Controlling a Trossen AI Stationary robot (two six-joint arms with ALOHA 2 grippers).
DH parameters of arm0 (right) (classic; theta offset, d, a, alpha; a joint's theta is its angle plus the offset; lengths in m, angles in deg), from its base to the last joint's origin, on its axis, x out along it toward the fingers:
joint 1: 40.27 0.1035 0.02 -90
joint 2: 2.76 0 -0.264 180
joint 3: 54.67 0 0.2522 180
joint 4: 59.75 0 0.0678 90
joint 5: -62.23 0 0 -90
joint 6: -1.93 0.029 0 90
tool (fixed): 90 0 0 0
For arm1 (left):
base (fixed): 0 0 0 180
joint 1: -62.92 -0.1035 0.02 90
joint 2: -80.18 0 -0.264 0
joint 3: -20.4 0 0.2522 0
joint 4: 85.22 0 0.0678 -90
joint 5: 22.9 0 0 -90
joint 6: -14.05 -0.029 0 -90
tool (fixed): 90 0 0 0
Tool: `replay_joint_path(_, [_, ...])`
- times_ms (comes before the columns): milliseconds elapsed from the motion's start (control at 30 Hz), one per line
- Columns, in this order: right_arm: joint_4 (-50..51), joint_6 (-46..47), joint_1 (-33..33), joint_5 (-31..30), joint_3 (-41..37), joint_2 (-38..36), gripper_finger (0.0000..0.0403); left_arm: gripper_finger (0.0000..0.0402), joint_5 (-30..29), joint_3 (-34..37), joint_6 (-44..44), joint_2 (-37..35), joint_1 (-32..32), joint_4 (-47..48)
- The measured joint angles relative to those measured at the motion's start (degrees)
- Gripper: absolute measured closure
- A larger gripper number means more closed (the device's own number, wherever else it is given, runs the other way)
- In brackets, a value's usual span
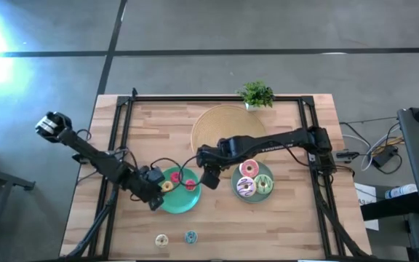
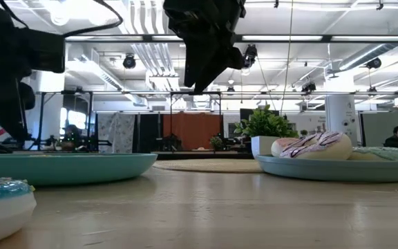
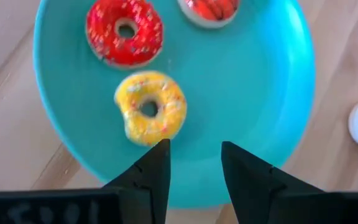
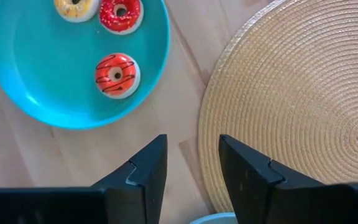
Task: Pick & Place donuts
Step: Put the small white donut on the light green plate
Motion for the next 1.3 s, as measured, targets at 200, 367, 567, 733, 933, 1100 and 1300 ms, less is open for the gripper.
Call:
replay_joint_path(200, [1.37,-0.13,1.20,-0.09,-0.01,0.01,0.0268,0.0284,0.59,0.07,2.18,0.18,7.46,-5.67])
replay_joint_path(367, [1.65,-0.07,2.07,-0.13,-0.67,0.00,0.0264,0.0284,1.97,0.07,4.96,2.51,13.97,-13.15])
replay_joint_path(567, [1.73,-1.15,3.30,-0.06,-3.00,0.03,0.0262,0.0288,2.01,-2.86,13.04,8.49,18.69,-14.53])
replay_joint_path(733, [4.18,-5.13,3.67,0.15,-3.91,0.11,0.0262,0.0291,2.03,-9.77,14.85,16.09,19.40,-14.35])
replay_joint_path(933, [6.08,-7.31,5.09,0.02,-3.93,-0.14,0.0262,0.0291,1.93,-19.92,11.26,25.08,19.80,-7.43])
replay_joint_path(1100, [5.49,-7.69,7.19,-0.69,-3.93,-0.17,0.0264,0.0292,3.31,-24.28,13.73,30.06,19.78,2.53])
replay_joint_path(1300, [5.48,-7.61,9.33,-2.78,-4.00,-0.17,0.0270,0.0292,3.95,-24.46,14.26,30.37,19.85,1.42])
